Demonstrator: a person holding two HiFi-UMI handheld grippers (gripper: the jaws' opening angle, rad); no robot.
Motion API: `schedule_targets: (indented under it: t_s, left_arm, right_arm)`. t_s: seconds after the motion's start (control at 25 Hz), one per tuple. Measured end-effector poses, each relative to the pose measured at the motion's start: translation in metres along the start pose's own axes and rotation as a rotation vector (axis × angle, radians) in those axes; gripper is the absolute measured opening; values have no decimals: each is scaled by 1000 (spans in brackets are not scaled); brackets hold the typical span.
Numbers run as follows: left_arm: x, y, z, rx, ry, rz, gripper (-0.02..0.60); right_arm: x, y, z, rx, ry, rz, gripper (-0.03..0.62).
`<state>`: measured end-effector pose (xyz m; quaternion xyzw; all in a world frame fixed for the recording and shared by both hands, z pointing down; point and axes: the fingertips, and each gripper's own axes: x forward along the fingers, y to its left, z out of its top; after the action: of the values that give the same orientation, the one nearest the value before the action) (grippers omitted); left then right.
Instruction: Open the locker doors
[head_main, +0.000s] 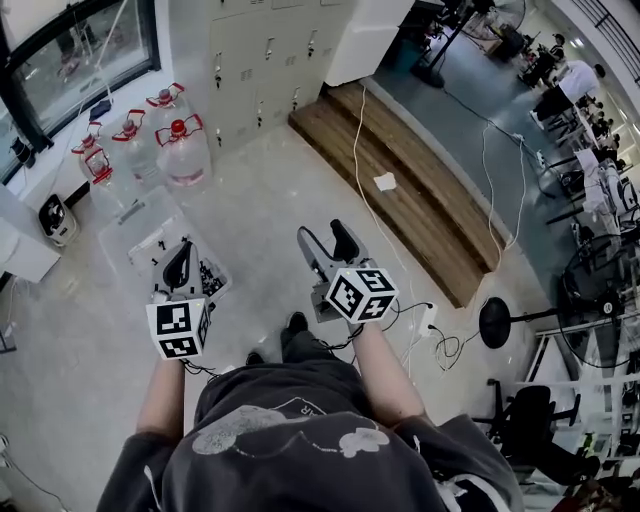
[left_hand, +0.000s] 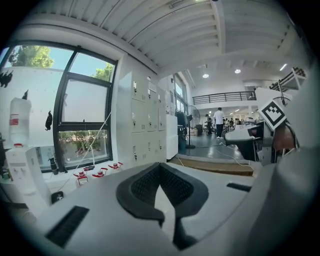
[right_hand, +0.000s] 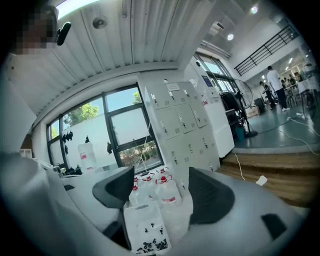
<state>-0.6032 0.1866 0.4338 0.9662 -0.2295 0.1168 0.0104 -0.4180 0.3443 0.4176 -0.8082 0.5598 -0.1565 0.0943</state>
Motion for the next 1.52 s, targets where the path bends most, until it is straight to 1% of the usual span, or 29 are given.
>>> schedule_targets:
  t_s: [0.24,0.32,0.4,0.56,0.72,0.88,1.08,1.28,1.52]
  left_arm:
    - [31,19,7,-1,6,40,9]
    - [47,26,12,6,14,61,9]
    - [65,36,21,13,3,94,9]
    - [109,50,34,-2,1,166,9]
    - [166,50,51,2,12,220,9]
    - [220,41,69,-18,19,269,9]
    - [271,32,91,-17,21,327,9]
    - [295,30,97,-28,37,383,9]
    - [315,50,96,-45,75,411,9]
  right_arm:
    - [43,-24,8,-28,20,3,325]
    - [67,-35,19,-43,17,21,327]
    - [95,-47,30,-54,12,46,325]
    - [152,-74,52,-78,19,106,325]
    - [207,-110,75,-84,41,164,325]
    - [257,-147,97,-87,70,226,325]
    - [305,-184,123,-87,84,289,325]
    - [340,-197,128,-87,119,354,325]
    - [381,-198,121,-87,158,374,325]
